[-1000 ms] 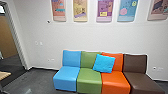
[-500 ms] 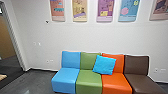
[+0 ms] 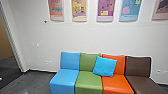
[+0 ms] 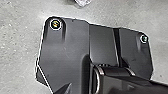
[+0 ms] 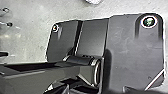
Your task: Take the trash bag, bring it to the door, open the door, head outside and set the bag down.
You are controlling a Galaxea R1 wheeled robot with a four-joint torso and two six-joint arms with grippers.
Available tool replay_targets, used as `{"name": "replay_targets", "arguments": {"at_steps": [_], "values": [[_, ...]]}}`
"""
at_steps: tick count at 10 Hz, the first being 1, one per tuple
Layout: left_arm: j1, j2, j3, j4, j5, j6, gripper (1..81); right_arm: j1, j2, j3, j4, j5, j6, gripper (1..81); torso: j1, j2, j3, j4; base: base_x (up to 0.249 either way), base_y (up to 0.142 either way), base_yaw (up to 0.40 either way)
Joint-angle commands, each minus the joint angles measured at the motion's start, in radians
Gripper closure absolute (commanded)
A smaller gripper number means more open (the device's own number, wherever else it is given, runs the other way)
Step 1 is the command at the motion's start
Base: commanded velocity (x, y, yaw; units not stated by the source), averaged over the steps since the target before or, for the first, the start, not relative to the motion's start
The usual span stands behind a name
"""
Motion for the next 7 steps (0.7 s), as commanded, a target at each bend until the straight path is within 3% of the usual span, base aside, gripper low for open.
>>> {"name": "replay_targets", "arguments": {"at_steps": [1,5,7], "values": [[-0.059,0.000,0.004,0.004,0.059,0.001,1.0,0.042,-0.012,0.010,-0.013,-0.048,-0.008,1.0,0.000,0.000,0.000,0.000,0.133,0.000,0.000],[-0.061,0.001,0.004,0.006,0.059,0.001,1.0,0.045,-0.012,0.011,-0.011,-0.048,-0.009,1.0,0.000,0.000,0.000,0.000,0.122,0.000,0.000],[-0.061,0.001,0.004,0.006,0.061,-0.003,1.0,0.045,-0.015,0.018,-0.008,-0.049,-0.009,1.0,0.001,0.000,0.000,0.000,0.000,0.000,0.000]]}}
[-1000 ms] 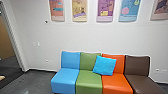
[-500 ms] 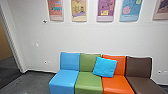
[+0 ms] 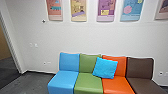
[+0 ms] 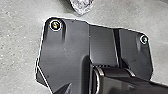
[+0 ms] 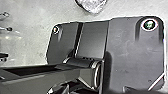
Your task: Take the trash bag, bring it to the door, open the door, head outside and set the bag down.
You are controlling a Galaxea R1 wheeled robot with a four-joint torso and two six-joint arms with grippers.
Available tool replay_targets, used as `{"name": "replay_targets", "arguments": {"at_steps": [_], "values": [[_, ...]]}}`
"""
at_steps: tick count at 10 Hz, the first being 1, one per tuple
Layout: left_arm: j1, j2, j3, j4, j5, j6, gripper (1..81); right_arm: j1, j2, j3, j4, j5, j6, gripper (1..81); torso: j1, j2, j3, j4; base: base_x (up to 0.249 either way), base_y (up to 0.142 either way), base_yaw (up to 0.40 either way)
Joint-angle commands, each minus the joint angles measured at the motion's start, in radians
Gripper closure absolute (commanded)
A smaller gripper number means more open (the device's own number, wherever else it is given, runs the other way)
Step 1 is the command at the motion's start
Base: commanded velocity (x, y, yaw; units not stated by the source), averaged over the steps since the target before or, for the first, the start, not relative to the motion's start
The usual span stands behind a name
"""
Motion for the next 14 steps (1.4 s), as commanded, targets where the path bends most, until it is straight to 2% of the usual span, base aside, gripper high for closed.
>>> {"name": "replay_targets", "arguments": {"at_steps": [1,4,6,8,14], "values": [[-0.057,0.001,0.004,0.004,0.062,-0.003,1.0,0.039,-0.020,0.027,-0.007,-0.052,-0.005,1.0,0.000,0.000,0.000,0.000,0.000,0.000,0.000],[-0.057,-0.034,0.028,-0.001,0.071,-0.003,1.0,0.039,-0.087,0.148,-0.005,-0.050,-0.003,1.0,-0.001,0.000,0.000,0.000,0.000,0.000,0.000],[-0.057,-0.130,0.169,-0.004,0.071,-0.006,1.0,0.041,-0.159,0.254,-0.002,-0.049,0.003,1.0,-0.001,0.000,0.000,0.000,0.000,0.000,0.000],[-0.064,-0.213,0.284,-0.004,0.071,-0.006,1.0,0.043,-0.191,0.295,0.000,-0.049,0.005,1.0,-0.001,0.000,0.000,0.000,0.000,0.000,0.000],[-0.078,-0.371,0.459,-0.005,0.071,-0.008,1.0,0.061,-0.386,0.545,0.051,-0.043,0.017,1.0,-0.002,0.000,0.004,0.000,0.000,0.000,0.000]]}}
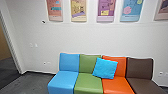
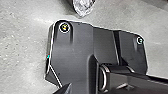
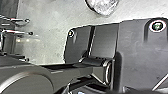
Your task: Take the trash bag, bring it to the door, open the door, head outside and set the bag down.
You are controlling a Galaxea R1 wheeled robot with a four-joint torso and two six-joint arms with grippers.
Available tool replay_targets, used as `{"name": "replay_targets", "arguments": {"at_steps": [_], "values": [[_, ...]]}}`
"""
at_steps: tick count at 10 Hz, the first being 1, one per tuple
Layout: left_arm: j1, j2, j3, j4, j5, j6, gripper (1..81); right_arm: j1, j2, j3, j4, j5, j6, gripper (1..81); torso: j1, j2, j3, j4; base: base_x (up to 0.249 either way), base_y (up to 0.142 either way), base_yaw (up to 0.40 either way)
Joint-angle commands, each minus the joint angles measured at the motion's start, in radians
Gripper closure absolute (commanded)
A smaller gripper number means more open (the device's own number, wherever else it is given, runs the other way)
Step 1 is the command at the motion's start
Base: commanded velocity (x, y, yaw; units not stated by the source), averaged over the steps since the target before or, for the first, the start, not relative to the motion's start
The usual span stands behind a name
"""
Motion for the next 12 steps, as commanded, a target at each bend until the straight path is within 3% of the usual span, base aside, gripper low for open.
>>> {"name": "replay_targets", "arguments": {"at_steps": [1,9,10,11,12], "values": [[-0.071,-0.084,0.090,-0.004,0.056,-0.005,1.0,0.071,-0.112,0.116,0.065,-0.038,0.011,1.0,0.000,0.000,0.000,0.000,0.000,0.000,0.000],[-0.089,-0.199,0.234,-0.003,0.046,-0.005,1.0,0.125,-0.289,0.326,0.075,-0.041,0.011,1.0,0.000,0.000,0.000,0.000,0.000,0.000,0.000],[-0.095,-0.210,0.240,-0.004,0.046,-0.007,1.0,0.144,-0.319,0.361,0.078,-0.049,0.011,1.0,0.000,0.000,-0.055,0.000,0.000,0.000,0.000],[-0.103,-0.216,0.240,-0.006,0.047,-0.007,1.0,0.163,-0.348,0.393,0.078,-0.049,0.023,1.0,0.064,-0.100,-0.097,0.000,0.000,0.000,0.000],[-0.120,-0.222,0.243,-0.010,0.052,-0.008,1.0,0.187,-0.371,0.413,0.078,-0.053,0.040,1.0,0.066,-0.104,-0.109,0.000,0.000,0.000,0.000]]}}
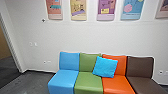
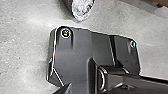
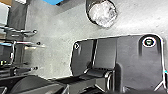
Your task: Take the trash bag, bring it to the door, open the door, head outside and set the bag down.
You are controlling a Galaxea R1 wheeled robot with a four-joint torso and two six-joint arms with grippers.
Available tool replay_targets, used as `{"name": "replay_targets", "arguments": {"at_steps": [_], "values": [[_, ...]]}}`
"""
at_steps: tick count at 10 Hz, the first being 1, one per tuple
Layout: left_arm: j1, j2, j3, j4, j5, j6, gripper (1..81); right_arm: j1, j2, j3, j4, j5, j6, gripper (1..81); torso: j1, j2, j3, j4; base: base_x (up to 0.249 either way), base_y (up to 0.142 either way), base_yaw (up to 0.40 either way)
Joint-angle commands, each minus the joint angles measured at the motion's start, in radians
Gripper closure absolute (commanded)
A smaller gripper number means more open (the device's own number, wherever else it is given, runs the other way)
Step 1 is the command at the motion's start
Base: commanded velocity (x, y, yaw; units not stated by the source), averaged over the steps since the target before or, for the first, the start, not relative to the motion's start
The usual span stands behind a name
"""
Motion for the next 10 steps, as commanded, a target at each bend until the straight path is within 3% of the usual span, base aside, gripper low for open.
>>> {"name": "replay_targets", "arguments": {"at_steps": [1,3,4,8,10], "values": [[-0.104,-0.054,0.025,-0.033,0.060,-0.008,1.0,0.118,-0.101,0.090,0.012,-0.060,0.038,1.0,0.064,-0.099,-0.093,0.000,0.000,0.000,0.000],[-0.154,-0.098,0.040,-0.128,0.075,-0.011,1.0,0.182,-0.171,0.159,0.012,-0.107,0.070,1.0,0.103,-0.163,-0.153,0.000,0.000,0.000,0.000],[-0.192,-0.115,0.039,-0.165,0.131,-0.011,1.0,0.213,-0.197,0.176,0.012,-0.133,0.087,1.0,0.127,-0.199,-0.188,0.000,0.000,0.000,0.000],[-0.344,-0.114,0.013,-0.222,0.263,-0.011,1.0,0.301,-0.257,0.220,0.014,-0.159,0.122,1.0,0.220,-0.343,-0.326,0.000,0.000,0.000,0.000],[-0.416,-0.076,-0.057,-0.243,0.340,-0.014,1.0,0.328,-0.283,0.246,0.021,-0.159,0.124,1.0,0.269,-0.420,-0.392,0.000,0.000,0.000,0.000]]}}
